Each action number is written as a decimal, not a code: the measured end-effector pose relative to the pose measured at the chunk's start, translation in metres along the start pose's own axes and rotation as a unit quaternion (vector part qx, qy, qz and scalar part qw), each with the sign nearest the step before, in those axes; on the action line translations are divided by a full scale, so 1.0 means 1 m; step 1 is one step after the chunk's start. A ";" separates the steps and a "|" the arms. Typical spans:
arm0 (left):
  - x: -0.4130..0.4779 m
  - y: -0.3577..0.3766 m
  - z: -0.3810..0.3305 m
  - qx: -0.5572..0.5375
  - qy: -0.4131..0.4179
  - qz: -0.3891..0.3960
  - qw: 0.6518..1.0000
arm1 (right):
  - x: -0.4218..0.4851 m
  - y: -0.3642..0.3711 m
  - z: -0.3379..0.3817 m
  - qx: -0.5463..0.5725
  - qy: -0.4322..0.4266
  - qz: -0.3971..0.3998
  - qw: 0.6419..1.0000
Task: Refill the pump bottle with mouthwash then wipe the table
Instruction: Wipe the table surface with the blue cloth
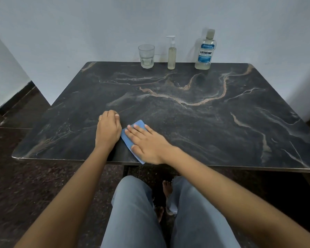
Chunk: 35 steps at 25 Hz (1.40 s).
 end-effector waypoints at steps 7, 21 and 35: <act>-0.001 -0.001 -0.002 -0.009 -0.023 -0.009 1.000 | -0.092 -0.038 -0.211 0.030 0.339 -0.002 0.940; 0.011 -0.002 0.015 -0.144 -0.070 -0.074 0.984 | -0.001 -0.003 0.005 0.005 0.067 -0.017 0.998; 0.002 -0.035 0.042 -0.007 -0.056 -0.049 0.997 | -0.087 -0.014 -0.187 0.063 0.404 -0.050 0.911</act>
Point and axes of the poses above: each hand's wrist, its own x-axis towards the middle knuckle, its own y-axis out of the palm, z = x × y, the point moved 1 cm from there along x, towards the middle knuckle, and after that the axes turned 6 degrees about -x, right-handed, at the moved point
